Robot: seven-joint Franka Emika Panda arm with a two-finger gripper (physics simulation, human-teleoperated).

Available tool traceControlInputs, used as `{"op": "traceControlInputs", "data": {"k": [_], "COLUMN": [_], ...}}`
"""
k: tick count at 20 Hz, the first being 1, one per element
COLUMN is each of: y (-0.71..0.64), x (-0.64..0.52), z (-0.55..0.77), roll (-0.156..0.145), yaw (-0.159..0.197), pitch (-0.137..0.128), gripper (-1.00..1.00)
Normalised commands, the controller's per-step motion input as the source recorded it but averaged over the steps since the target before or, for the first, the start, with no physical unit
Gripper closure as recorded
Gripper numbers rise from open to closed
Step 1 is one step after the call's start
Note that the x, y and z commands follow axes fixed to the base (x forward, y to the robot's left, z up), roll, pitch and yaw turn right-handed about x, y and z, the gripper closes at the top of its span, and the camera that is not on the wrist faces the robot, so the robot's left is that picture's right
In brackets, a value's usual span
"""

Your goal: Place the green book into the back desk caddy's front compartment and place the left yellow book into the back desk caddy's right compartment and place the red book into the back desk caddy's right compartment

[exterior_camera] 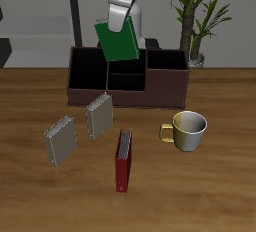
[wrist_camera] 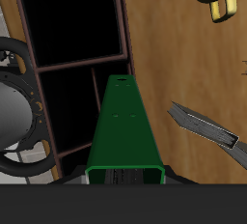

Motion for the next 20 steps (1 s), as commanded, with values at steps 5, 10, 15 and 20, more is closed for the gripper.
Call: {"op": "traceControlInputs", "data": {"k": [5, 10, 15, 20], "y": [0.08, -0.06, -0.08, 0.04], "x": [0.04, 0.09, -0.01, 0.03], "z": [-0.12, -0.24, -0.16, -0.01], "roll": [0.006, -0.015, -0.02, -0.037], "yaw": [0.047, -0.006, 0.02, 0.077], "pitch": [0.023, 0.093, 0.052, 0.025], "gripper": [1.0, 1.0, 1.0, 1.0]}}
